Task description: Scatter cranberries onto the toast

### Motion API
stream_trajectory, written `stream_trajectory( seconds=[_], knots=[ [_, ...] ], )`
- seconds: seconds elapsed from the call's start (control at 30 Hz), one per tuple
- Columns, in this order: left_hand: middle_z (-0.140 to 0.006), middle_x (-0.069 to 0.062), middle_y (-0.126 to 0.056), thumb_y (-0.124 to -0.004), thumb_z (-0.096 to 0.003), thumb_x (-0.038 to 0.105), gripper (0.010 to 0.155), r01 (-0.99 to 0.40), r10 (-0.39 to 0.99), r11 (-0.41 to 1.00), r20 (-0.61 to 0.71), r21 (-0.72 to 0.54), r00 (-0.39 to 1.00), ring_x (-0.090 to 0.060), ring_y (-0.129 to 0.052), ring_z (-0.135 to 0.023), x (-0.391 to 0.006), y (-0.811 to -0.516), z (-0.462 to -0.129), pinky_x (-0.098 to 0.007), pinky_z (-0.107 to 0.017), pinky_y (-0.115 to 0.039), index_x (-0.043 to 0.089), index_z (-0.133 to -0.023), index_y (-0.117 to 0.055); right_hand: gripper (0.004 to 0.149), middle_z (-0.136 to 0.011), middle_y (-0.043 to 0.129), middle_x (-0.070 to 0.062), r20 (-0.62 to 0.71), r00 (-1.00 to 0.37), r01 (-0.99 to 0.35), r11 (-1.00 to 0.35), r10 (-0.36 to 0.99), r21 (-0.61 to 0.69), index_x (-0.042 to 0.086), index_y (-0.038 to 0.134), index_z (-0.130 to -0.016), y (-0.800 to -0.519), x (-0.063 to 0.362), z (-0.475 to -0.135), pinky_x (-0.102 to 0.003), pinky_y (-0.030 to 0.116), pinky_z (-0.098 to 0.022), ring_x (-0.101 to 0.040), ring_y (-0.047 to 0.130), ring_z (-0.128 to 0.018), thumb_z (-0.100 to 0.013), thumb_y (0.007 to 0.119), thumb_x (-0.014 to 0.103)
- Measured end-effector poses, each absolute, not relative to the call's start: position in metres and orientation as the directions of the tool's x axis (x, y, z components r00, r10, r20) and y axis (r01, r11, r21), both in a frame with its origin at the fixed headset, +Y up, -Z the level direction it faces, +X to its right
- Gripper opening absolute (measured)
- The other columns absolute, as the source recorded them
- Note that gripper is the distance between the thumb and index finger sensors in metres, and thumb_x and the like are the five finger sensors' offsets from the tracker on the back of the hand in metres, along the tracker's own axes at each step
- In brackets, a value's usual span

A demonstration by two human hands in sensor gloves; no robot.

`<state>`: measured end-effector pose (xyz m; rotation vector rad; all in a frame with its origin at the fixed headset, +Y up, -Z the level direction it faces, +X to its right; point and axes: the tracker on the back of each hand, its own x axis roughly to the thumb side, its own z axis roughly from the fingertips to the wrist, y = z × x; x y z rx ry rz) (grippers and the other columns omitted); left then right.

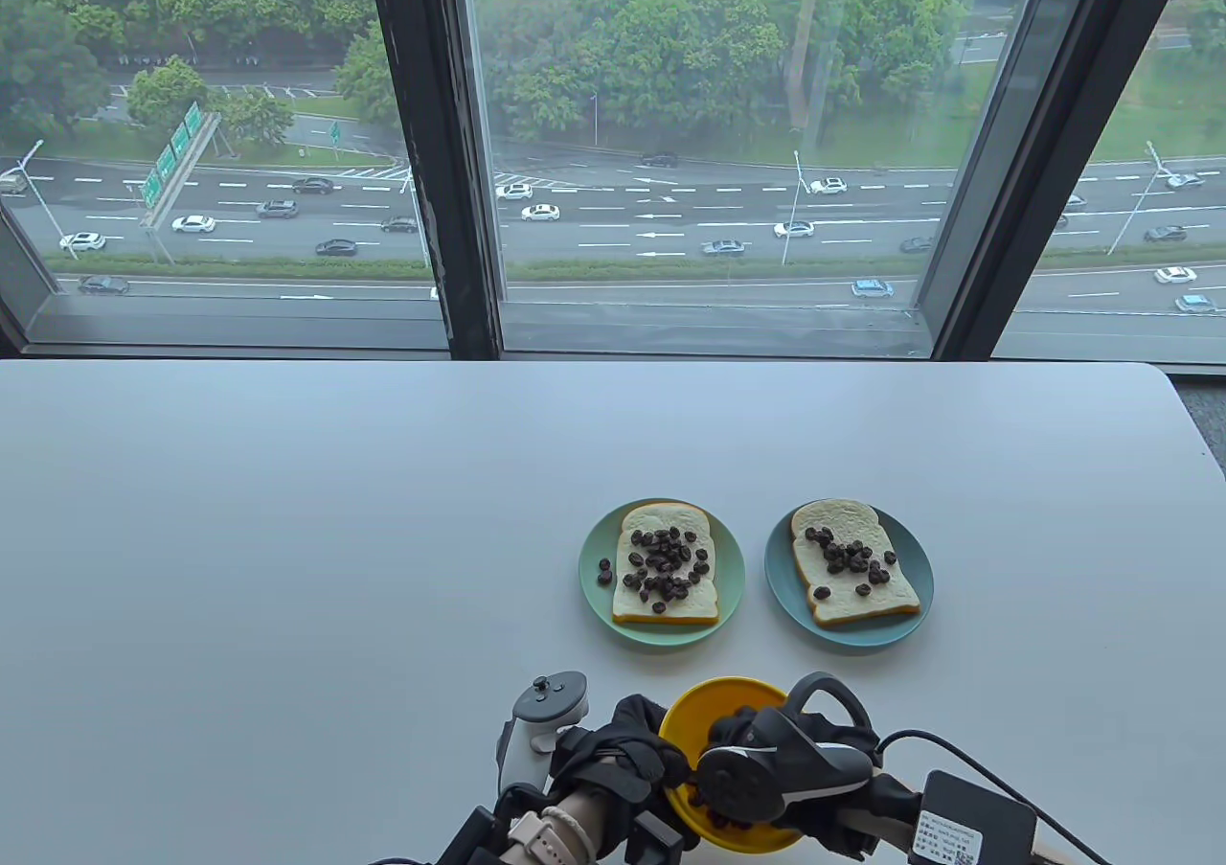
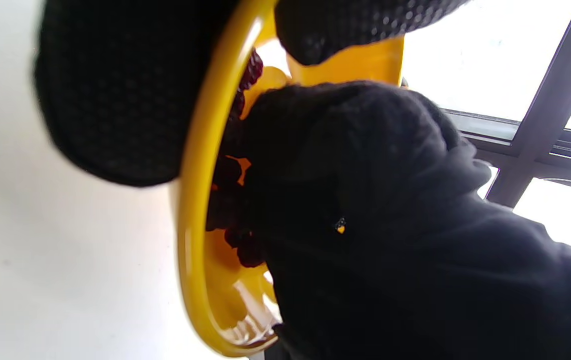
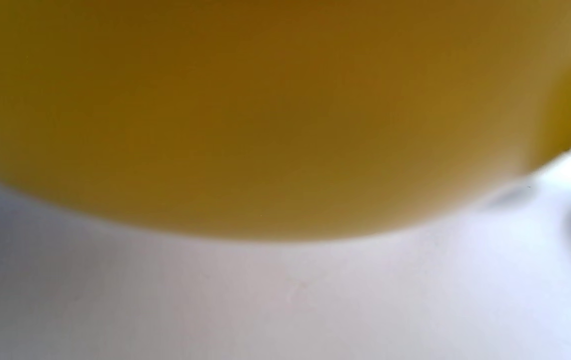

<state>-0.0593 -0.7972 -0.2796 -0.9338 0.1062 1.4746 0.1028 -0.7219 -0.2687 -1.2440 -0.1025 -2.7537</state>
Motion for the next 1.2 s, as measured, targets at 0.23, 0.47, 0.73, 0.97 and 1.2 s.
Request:
stream_trajectory(
  seconds=[0.23,0.47,0.73,0.97,1.2],
  knots=[
    [-0.072,-0.017,-0.061,-0.075,-0.0427,0.018,0.053,-0.872,0.778,-0.182,-0.609,-0.454,0.155,-0.037,-0.077,-0.046,-0.063,-0.801,-0.281,-0.038,-0.02,-0.098,0.024,-0.085,-0.042,0.032,-0.067,0.086,0.007,0.717,-0.693,-0.051,-0.997,0.079,0.061,0.038,0.082,-0.056,-0.7,0.123,-0.28,-0.01,0.098,-0.021,-0.017,0.097,-0.047,-0.025,0.088,0.031],
    [-0.072,-0.017,-0.06,-0.075,-0.0429,0.018,0.053,-0.867,0.773,-0.179,-0.612,-0.465,0.169,-0.037,-0.077,-0.046,-0.063,-0.802,-0.28,-0.038,-0.021,-0.098,0.024,-0.085,-0.042,0.032,-0.066,0.086,0.007,0.621,-0.751,-0.222,-0.972,0.224,0.082,0.037,0.082,-0.056,-0.666,0.155,-0.31,-0.011,0.098,-0.021,-0.017,0.097,-0.047,-0.025,0.088,0.03],
    [-0.072,-0.017,-0.06,-0.075,-0.043,0.018,0.053,-0.859,0.77,-0.205,-0.619,-0.469,0.154,-0.037,-0.077,-0.046,-0.063,-0.8,-0.281,-0.038,-0.021,-0.098,0.024,-0.085,-0.042,0.032,-0.068,0.085,0.008,0.283,-0.934,-0.232,-0.973,0.218,-0.017,0.038,0.082,-0.056,-0.664,0.212,-0.421,-0.01,0.098,-0.023,-0.016,0.096,-0.048,-0.026,0.088,0.031],
    [-0.072,-0.017,-0.06,-0.075,-0.0432,0.018,0.054,-0.864,0.756,-0.21,-0.636,-0.458,0.154,-0.037,-0.077,-0.046,-0.068,-0.804,-0.282,-0.038,-0.021,-0.098,0.024,-0.085,-0.042,0.032,-0.069,0.084,0.009,-0.007,-0.986,-0.164,-0.986,0.164,-0.004,0.039,0.081,-0.057,-0.711,0.249,-0.501,-0.01,0.098,-0.025,-0.016,0.095,-0.05,-0.027,0.088,0.031],
    [-0.073,-0.017,-0.06,-0.074,-0.0435,0.019,0.053,-0.86,0.748,-0.225,-0.647,-0.458,0.148,-0.037,-0.077,-0.046,-0.068,-0.802,-0.281,-0.038,-0.022,-0.098,0.024,-0.085,-0.042,0.034,-0.073,0.082,0.008,-0.076,-0.992,-0.097,-0.995,0.096,0.008,0.039,0.08,-0.062,-0.733,0.258,-0.516,-0.011,0.097,-0.029,-0.015,0.094,-0.055,-0.03,0.086,0.03]
  ],
)
